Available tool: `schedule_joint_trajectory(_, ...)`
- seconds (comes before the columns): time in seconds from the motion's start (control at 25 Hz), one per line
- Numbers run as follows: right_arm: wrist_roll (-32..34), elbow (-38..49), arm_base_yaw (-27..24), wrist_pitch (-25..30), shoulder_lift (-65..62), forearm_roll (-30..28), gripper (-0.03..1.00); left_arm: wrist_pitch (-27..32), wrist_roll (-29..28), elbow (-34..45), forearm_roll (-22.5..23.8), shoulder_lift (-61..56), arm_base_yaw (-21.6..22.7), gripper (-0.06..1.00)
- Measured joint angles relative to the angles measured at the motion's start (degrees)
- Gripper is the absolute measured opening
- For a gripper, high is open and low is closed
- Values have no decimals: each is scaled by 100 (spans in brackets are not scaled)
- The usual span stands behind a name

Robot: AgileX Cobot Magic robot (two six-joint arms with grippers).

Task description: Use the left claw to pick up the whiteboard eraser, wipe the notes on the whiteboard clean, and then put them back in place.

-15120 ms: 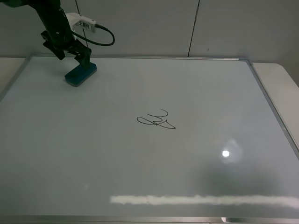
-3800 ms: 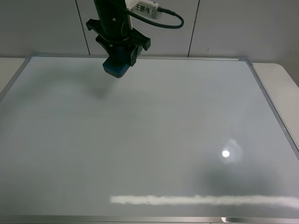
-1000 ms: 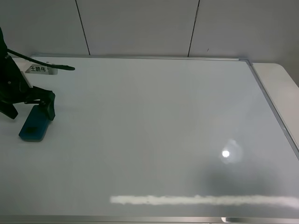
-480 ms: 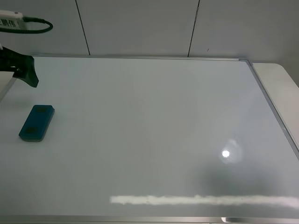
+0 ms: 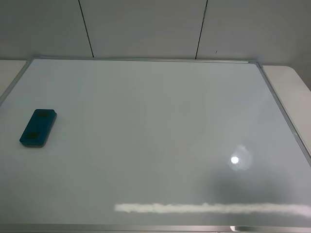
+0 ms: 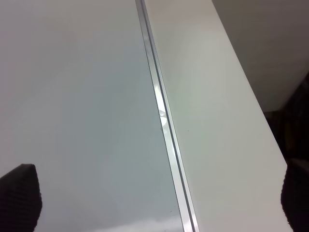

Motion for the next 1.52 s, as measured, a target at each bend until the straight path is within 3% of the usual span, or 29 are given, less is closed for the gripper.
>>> schedule_joint_trajectory(0.24,0,0,0,0,0,0,99,75,-80,526,349,-1460,0,99)
schedule_joint_trajectory(0.56,0,0,0,0,0,0,99,295,-354,1437,437,-3576,0,99)
schedule_joint_trajectory(1.04,0,0,0,0,0,0,99,1197,-446,1611,717,-5655,0,99)
schedule_joint_trajectory(1.32,0,0,0,0,0,18,99,1536,-526,1958,710,-5915,0,99)
schedule_joint_trajectory(1.52,0,0,0,0,0,18,99,1133,-676,2420,345,-5915,0,99)
